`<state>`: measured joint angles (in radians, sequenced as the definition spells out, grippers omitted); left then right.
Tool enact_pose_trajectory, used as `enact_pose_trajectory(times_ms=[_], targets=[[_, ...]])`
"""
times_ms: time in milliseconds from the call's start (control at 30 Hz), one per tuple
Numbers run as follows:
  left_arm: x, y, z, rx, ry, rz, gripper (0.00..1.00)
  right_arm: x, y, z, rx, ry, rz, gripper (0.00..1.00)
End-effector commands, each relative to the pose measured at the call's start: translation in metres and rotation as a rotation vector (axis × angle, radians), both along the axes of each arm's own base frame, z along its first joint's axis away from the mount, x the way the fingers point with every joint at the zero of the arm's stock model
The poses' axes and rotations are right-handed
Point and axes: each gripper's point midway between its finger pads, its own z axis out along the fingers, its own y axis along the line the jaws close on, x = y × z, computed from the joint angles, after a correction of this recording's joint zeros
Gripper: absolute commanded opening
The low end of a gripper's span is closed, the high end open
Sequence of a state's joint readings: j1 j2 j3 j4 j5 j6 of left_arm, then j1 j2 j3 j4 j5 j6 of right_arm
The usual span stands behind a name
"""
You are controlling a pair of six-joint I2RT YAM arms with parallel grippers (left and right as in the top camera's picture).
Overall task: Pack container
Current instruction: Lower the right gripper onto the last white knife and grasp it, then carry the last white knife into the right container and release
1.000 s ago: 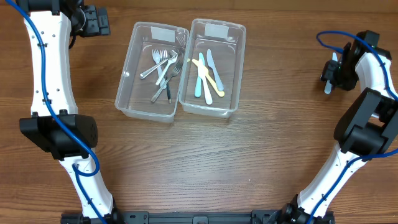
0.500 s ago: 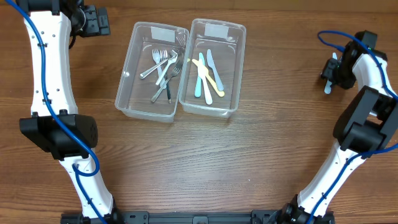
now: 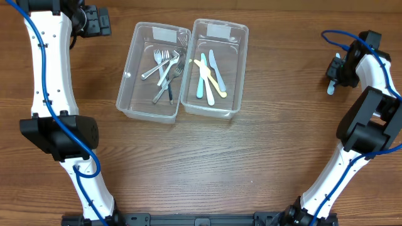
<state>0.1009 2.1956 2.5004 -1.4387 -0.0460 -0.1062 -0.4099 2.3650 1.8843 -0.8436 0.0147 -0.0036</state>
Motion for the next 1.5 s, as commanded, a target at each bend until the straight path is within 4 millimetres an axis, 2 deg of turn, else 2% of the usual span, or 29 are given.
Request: enact_pose_trajectory(times_ms=[0, 167, 333, 433, 533, 700, 767, 833, 933, 1067, 1200, 1267, 1467], targets=[[0.001, 0.005, 0.003, -0.002, -0.013, 0.031, 1.0, -0.012, 0.006, -0.016, 0.031, 0.069, 0.0, 0.13], [0.001, 0.005, 0.003, -0.003, -0.013, 0.03, 1.0, -0.032, 0.017, -0.02, 0.069, 0.157, 0.004, 0.06], [0.001, 0.005, 0.003, -0.003, -0.013, 0.03, 1.0, -0.053, 0.035, -0.021, 0.109, 0.255, 0.021, 0.06], [0.001, 0.005, 0.003, -0.003, -0.013, 0.03, 1.0, -0.054, 0.045, -0.013, 0.114, 0.274, 0.042, 0.05], [0.001, 0.005, 0.003, -0.002, -0.013, 0.03, 1.0, -0.041, 0.056, 0.007, 0.112, 0.227, 0.068, 0.04], [0.001, 0.005, 0.003, -0.002, -0.013, 0.03, 1.0, -0.007, 0.084, 0.078, 0.071, 0.062, 0.141, 0.04], [0.001, 0.005, 0.003, -0.002, -0.013, 0.031, 1.0, 0.004, 0.102, 0.11, 0.06, -0.011, 0.173, 0.04], [0.001, 0.005, 0.003, -0.003, -0.013, 0.03, 1.0, 0.013, 0.126, 0.144, 0.046, -0.086, 0.21, 0.04], [0.001, 0.005, 0.003, -0.003, -0.013, 0.03, 1.0, 0.02, 0.172, 0.194, 0.022, -0.198, 0.303, 0.04], [0.001, 0.005, 0.003, -0.002, -0.013, 0.03, 1.0, 0.017, 0.232, 0.236, 0.039, -0.301, 0.373, 0.04], [0.001, 0.005, 0.003, -0.002, -0.013, 0.03, 1.0, 0.009, 0.287, 0.242, 0.071, -0.311, 0.449, 0.04], [0.001, 0.005, 0.003, -0.002, -0.013, 0.03, 1.0, 0.002, 0.319, 0.229, 0.094, -0.273, 0.491, 0.04], [0.001, 0.005, 0.003, -0.002, -0.013, 0.031, 1.0, -0.014, 0.385, 0.175, 0.144, -0.157, 0.537, 0.04]])
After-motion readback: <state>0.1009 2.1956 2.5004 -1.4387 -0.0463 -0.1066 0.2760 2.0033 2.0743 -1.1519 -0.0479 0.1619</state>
